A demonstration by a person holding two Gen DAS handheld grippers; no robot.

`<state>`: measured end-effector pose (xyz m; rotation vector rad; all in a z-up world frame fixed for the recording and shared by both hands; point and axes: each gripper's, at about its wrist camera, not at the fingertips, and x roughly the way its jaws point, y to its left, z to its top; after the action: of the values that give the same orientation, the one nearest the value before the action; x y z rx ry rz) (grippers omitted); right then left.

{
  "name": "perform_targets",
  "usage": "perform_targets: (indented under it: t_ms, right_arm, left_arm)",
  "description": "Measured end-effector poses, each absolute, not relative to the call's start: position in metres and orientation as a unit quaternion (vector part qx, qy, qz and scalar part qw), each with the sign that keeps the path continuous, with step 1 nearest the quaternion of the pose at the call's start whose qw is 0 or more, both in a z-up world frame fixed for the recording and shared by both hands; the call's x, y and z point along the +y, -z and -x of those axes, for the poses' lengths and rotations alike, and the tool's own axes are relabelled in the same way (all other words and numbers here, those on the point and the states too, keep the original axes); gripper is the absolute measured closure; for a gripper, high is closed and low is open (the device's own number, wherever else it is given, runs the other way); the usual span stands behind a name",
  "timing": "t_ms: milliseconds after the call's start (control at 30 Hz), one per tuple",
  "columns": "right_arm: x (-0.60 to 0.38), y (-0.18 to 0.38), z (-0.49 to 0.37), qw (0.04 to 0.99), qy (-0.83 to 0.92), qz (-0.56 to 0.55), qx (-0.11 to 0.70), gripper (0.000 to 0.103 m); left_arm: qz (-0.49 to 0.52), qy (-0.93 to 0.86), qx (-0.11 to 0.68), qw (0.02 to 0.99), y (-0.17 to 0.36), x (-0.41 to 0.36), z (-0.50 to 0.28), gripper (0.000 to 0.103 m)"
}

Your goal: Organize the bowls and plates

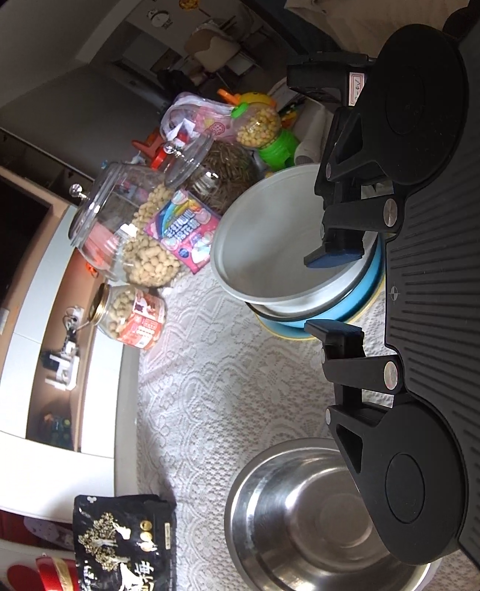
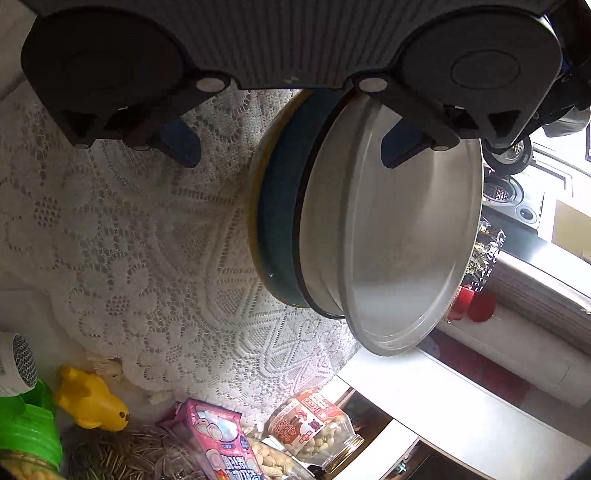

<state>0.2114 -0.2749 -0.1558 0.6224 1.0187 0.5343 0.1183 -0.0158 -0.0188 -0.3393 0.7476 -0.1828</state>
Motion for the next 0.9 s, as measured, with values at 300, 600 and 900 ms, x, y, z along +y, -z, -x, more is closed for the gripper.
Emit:
perform_targets:
  t_ms: [300,600,900]
  right_arm:
    - [-0.286,0.142,-0.203,0.838,-0.254,-0.223,0.429,0.000]
    - [-0.277,0.147,-0.215,0.814,-0.270,-0.256,0.445,0.000]
    - [-0.270,0.156,-0.223,0.788,-0.297,-0.289,0.455,0.000]
  left_arm:
    - [0.142,0.068,0.341,0.927,-0.002,-0.023,-0.116,0.070]
    - [0.148,0.090,0.362,0.916,0.019,-0.025,-0.130,0.070]
    - [0.150,0.083,0.366,0.915,0.024,-0.019,-0.139,0.070]
